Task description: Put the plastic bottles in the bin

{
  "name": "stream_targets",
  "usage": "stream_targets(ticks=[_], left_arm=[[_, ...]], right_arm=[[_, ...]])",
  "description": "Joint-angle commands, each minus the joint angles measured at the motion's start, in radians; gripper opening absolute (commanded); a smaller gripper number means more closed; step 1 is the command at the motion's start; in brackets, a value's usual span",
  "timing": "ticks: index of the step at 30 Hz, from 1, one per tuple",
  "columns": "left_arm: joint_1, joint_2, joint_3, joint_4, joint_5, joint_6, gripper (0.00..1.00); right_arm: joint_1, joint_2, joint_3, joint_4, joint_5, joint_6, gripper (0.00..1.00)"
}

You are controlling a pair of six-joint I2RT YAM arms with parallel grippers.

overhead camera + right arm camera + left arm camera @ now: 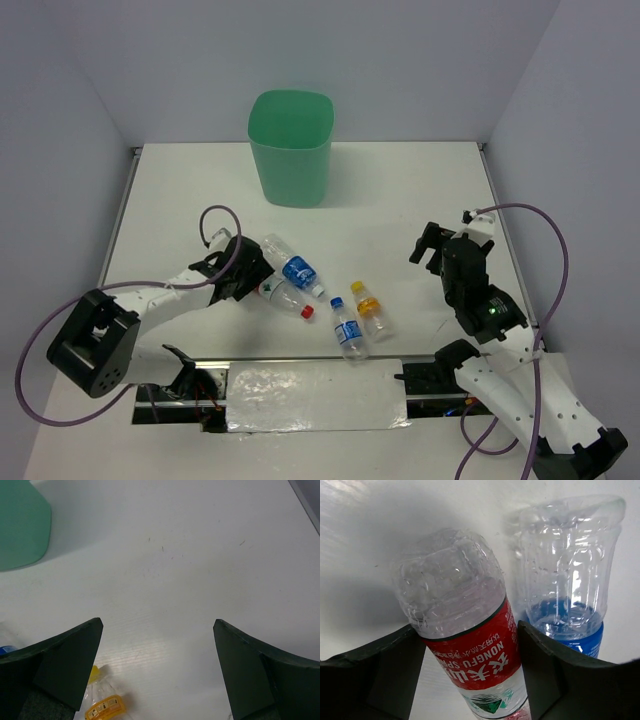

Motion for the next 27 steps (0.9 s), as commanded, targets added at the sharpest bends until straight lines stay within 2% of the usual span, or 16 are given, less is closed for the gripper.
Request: stream_targets(ticks=[1,3,6,11,14,18,21,23,27], left_arm=[[-0.005,0.012,0.032,0.015,0.014,0.008,0.79],[-0.005,0.004,0.029,0.004,0.008,0.003,0.69],[-0.005,-0.031,0.029,-0.019,0.001,0.011,0.63],[-0.005,-0.187,0.066,-0.146,-0.055,0.043,0.55],[-0.005,-0.306,0.121,-0.154,-0.117,0.115,0.54],[-0.005,-0.392,0.256,-0.046,-0.176,0.333,0.54],[-0.004,-0.355,0.42,0.007,-0.274,0.422,0.55],[-0.002,-0.271,0.54,0.056,-0.37,0.474,0.56],[0.021,-0.056,0.807,0.125,-0.404,0.584,0.56]], right_arm=[[-0.004,-0.007,0.02,0.0,0.038,0.011,1.0],[-0.006,-0.012,0.015,0.005,0.041,0.009,1.0],[-0.004,-0.015,0.009,0.01,0.041,0.008,1.0],[-0.003,-0.02,0.009,0.02,0.016,-0.003,1.0],[-0.003,-0.021,0.003,0.036,-0.019,-0.017,1.0],[-0.003,-0.01,-0.012,0.077,-0.06,-0.044,1.0],[-0.004,0.005,-0.014,0.089,-0.067,-0.05,1.0],[-0.004,0.016,-0.02,0.093,-0.068,-0.032,1.0],[-0.003,0.04,-0.044,0.103,-0.097,-0.027,1.0]])
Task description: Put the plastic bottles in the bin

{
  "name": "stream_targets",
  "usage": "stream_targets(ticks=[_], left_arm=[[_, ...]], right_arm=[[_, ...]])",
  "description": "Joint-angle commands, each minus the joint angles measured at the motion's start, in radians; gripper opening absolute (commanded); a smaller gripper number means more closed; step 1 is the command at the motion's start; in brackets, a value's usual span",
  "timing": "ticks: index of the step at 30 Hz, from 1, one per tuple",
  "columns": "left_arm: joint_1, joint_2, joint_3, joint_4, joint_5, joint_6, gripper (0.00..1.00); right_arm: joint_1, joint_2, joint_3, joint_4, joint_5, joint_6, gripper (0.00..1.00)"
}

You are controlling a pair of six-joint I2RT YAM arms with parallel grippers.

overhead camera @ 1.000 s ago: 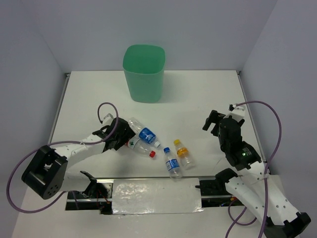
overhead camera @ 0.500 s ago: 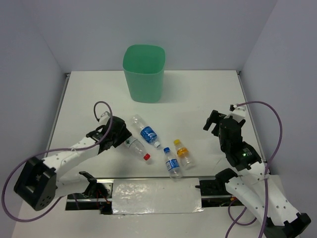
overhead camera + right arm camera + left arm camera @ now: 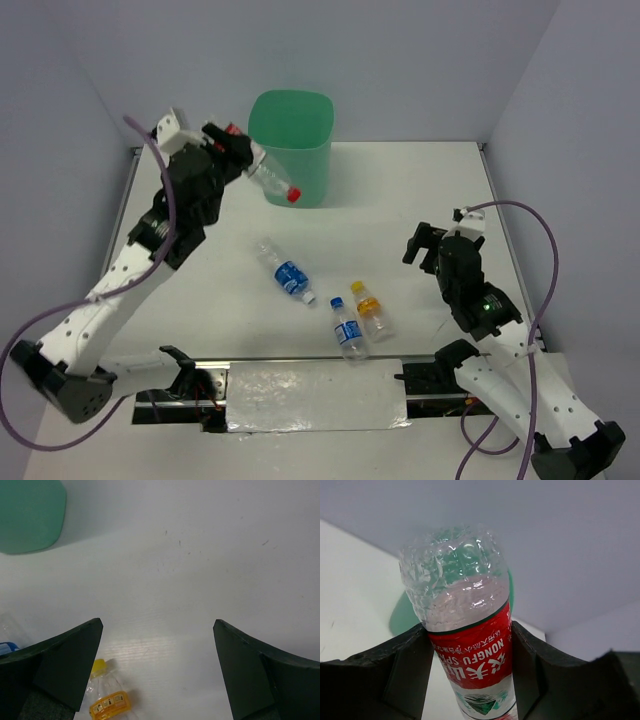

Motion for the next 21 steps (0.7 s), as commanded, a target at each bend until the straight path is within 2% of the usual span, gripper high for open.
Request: stream_targets(ticks=[1,2,3,4,6,7,10,12,14,16,21], left_arm=[[0.016,0.215,0.221,0.175,-0.09,0.162,0.56],[0.018,0.267,0.272,0.209,-0.106,0.184,0.56],[0.019,0.383,0.338,0.233,-0.125,0.223,0.58],[0.019,0.445,0.478,0.238,-0.14,0.249,0.58],[0.024,0.622,0.631,0.215,-0.224,0.288,0.59],[0.027,0.68,0.763,0.206,-0.254,0.3,0.59],[0.038,0.861,0.965,0.214,-0.356,0.34,0.59],[0.044,0.921,1.013,0.255,-0.408,0.383,0.61],[0.047,0.963,1.039,0.234,-0.394,0.38,0.71],[0.047,0.944,0.992,0.224,-0.349,0.368,0.99],[0.047,0.825,0.883,0.205,-0.265,0.353,0.99]], right_arm=[[-0.003,0.016,-0.032,0.06,-0.042,0.005,1.0],[-0.006,0.018,-0.04,0.072,-0.057,0.009,1.0],[-0.003,0.021,-0.055,0.093,-0.079,0.003,1.0],[-0.004,0.032,-0.063,0.1,-0.106,0.003,1.0],[-0.003,0.043,-0.086,0.121,-0.12,0.003,1.0],[-0.003,0.049,-0.089,0.121,-0.123,0.003,1.0],[-0.003,0.076,-0.085,0.115,-0.108,0.003,1.0],[-0.003,0.09,-0.089,0.121,-0.123,-0.004,1.0],[-0.004,0.099,-0.092,0.134,-0.127,0.0,1.0],[-0.003,0.113,-0.089,0.121,-0.11,-0.002,1.0],[-0.003,0.102,-0.091,0.135,-0.137,-0.014,1.0]])
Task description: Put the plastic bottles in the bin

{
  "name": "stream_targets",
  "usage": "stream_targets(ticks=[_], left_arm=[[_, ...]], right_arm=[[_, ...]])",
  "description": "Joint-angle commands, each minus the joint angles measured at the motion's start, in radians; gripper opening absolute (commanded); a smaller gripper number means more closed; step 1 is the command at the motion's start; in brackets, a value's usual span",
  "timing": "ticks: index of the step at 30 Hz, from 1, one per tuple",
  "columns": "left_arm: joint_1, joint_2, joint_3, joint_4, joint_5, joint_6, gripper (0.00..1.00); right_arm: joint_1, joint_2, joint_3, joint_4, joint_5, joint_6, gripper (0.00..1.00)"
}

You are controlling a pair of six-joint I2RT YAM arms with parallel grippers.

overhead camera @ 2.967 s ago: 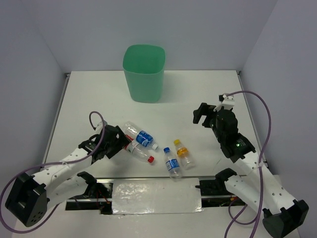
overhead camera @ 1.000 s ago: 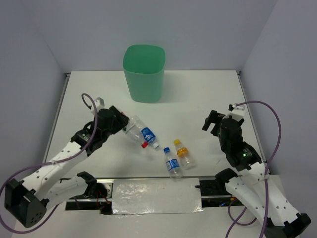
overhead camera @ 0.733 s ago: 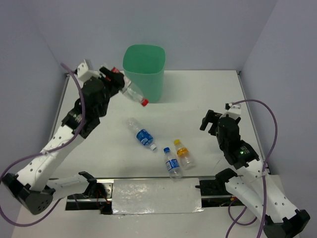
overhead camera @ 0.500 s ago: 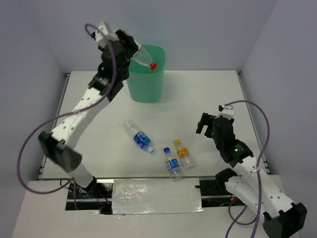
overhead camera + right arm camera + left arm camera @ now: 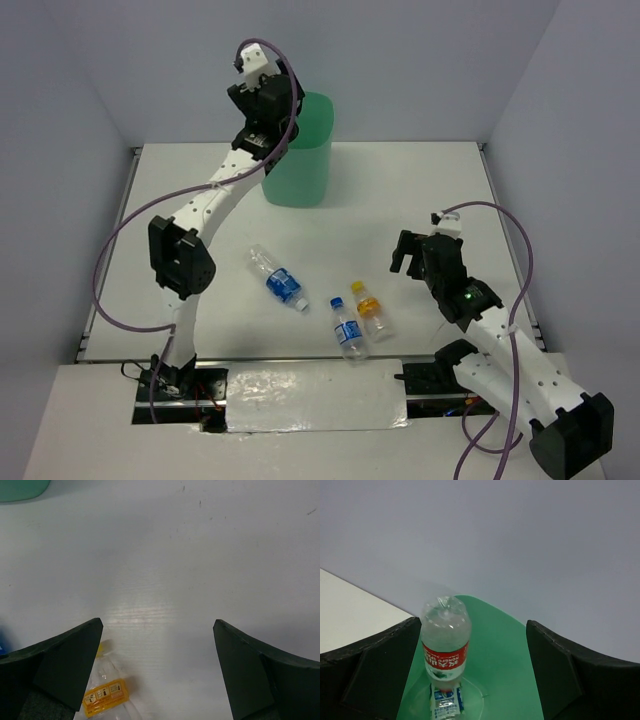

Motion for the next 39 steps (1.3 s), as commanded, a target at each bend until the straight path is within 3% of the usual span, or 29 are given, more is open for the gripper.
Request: stream_targets(ticks=[1,5,10,12,13,14,21,25,29,39], left_arm=[[-0.001,-0.144,0.001,0.02,0.044,-0.001,0.99],[-0.001,-0.25,-0.018,-0.172,0.13,-0.049,0.99],[-0.001,-0.431,-0.258,-0.408,0.276,-0.119,0.99],[-0.001,-0.555,-0.46,-0.433,0.325,-0.152,0.99],[-0.001,-0.682,-0.681,-0.429,0.394,-0.208,0.99],[-0.001,-0.683,-0.684,-0.429,0.394,-0.227,0.99],[-0.023,-0.943,-1.209,-0.452,0.575,-0.459,0.99],[-0.052,-0.96,-1.354,-0.401,0.646,-0.541,0.99],[-0.078,-0.935,-1.487,-0.242,0.681,-0.595,0.99],[-0.083,-0.795,-1.495,-0.119,0.6,-0.676,0.99]], right_arm=[[-0.003,-0.017,0.001,0.055,-0.013,-0.013,1.0],[-0.003,-0.04,-0.002,0.05,-0.016,-0.01,1.0],[-0.003,-0.066,-0.01,0.056,-0.037,-0.007,1.0],[-0.006,-0.068,-0.01,0.063,-0.051,-0.007,1.0],[-0.003,-0.065,-0.013,0.064,-0.065,-0.01,1.0],[-0.003,-0.065,-0.011,0.064,-0.065,-0.01,1.0],[-0.006,-0.063,-0.016,0.061,-0.033,0.002,1.0],[-0.006,-0.06,-0.022,0.067,-0.036,0.011,1.0],[-0.006,-0.037,-0.014,0.067,-0.054,0.011,1.0],[-0.006,-0.012,-0.02,0.083,-0.059,0.007,1.0]])
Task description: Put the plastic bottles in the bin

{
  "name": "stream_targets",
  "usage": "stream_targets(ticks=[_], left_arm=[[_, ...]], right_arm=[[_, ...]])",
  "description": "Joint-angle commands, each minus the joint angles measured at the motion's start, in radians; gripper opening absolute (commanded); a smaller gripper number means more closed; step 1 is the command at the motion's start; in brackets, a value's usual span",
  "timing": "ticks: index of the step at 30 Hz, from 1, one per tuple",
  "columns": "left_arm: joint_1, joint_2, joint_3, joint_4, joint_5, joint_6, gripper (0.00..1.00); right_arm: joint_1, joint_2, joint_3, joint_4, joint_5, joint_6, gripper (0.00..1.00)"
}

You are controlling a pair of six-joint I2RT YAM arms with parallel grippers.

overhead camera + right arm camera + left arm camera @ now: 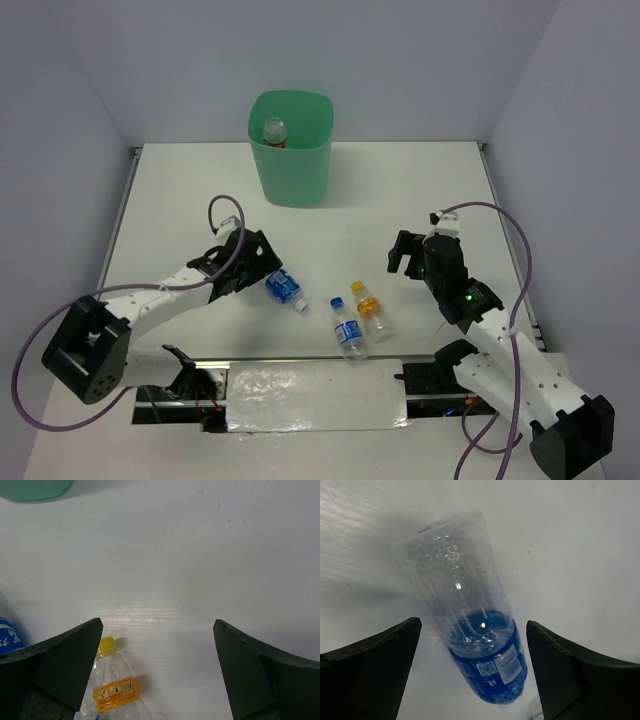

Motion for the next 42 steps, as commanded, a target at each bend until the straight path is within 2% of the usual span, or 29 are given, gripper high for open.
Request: stream_targets(ticks=[1,5,7,9,10,14,17,18,19,20,22,26,27,32,33,35,36,37,39,40,42], left_arm=[[-0.006,0.084,0.026,0.069,-0.027,-0.046,0.99],[-0.012,0.173,0.031,0.106,0.002,-0.068,0.99],[-0.013,0.208,0.039,0.1,0.012,-0.081,0.9],[-0.013,0.215,0.066,0.053,-0.005,-0.088,0.76],[-0.013,0.204,0.086,0.034,-0.014,-0.087,0.67],[-0.013,0.115,0.138,-0.035,-0.077,-0.053,0.59],[-0.015,0.003,0.203,-0.03,-0.144,0.022,0.5],[-0.013,-0.027,0.229,-0.02,-0.198,0.077,0.44],[-0.015,-0.087,0.274,0.0,-0.215,0.109,0.44],[-0.013,-0.112,0.29,0.041,-0.221,0.208,0.45],[-0.013,-0.162,0.333,0.221,-0.238,0.31,0.49],[-0.01,-0.118,0.423,0.471,-0.35,0.491,0.49],[-0.007,-0.054,0.497,0.526,-0.399,0.517,0.51],[0.056,0.23,0.82,0.588,-0.476,0.573,0.52],[0.065,0.342,0.956,0.589,-0.503,0.579,0.52],[0.1,0.461,1.119,0.511,-0.521,0.573,0.52],[0.114,0.579,1.279,0.481,-0.508,0.574,0.52],[0.122,0.641,1.36,0.446,-0.51,0.561,0.52],[0.137,0.786,1.553,0.361,-0.501,0.565,0.59],[0.139,0.826,1.601,0.346,-0.507,0.579,0.73],[0.139,0.88,1.66,0.319,-0.516,0.591,0.94]], right_arm=[[-0.005,0.011,-0.011,0.053,0.011,0.0,1.0],[-0.005,0.024,-0.008,0.047,0.022,0.001,1.0],[-0.005,0.027,-0.003,0.041,0.034,0.006,1.0],[-0.005,0.024,-0.003,0.036,0.046,0.004,1.0],[-0.005,0.022,-0.003,0.036,0.048,0.004,1.0],[-0.004,0.011,-0.002,0.036,0.048,0.001,1.0],[-0.005,0.004,0.0,0.036,0.042,-0.005,1.0],[-0.005,-0.002,0.0,0.038,0.039,-0.006,1.0],[-0.004,-0.006,-0.002,0.038,0.039,-0.008,1.0],[-0.002,-0.007,-0.003,0.045,0.035,-0.008,1.0],[-0.005,-0.012,-0.01,0.056,0.022,-0.013,1.0],[-0.005,0.002,-0.005,0.056,0.02,-0.005,1.0],[-0.005,0.004,-0.005,0.058,0.017,-0.006,1.0],[-0.005,0.022,0.001,0.067,0.012,-0.005,1.0],[-0.005,0.024,0.003,0.069,0.012,-0.006,1.0],[-0.005,0.027,0.001,0.067,0.02,-0.008,1.0],[-0.007,0.027,0.0,0.067,0.029,-0.007,1.0],[-0.007,0.028,-0.002,0.064,0.032,-0.006,1.0],[-0.007,0.031,-0.002,0.059,0.045,-0.006,1.0],[-0.005,0.033,0.003,0.056,0.045,-0.006,1.0],[-0.007,0.034,0.006,0.058,0.029,-0.014,1.0]])
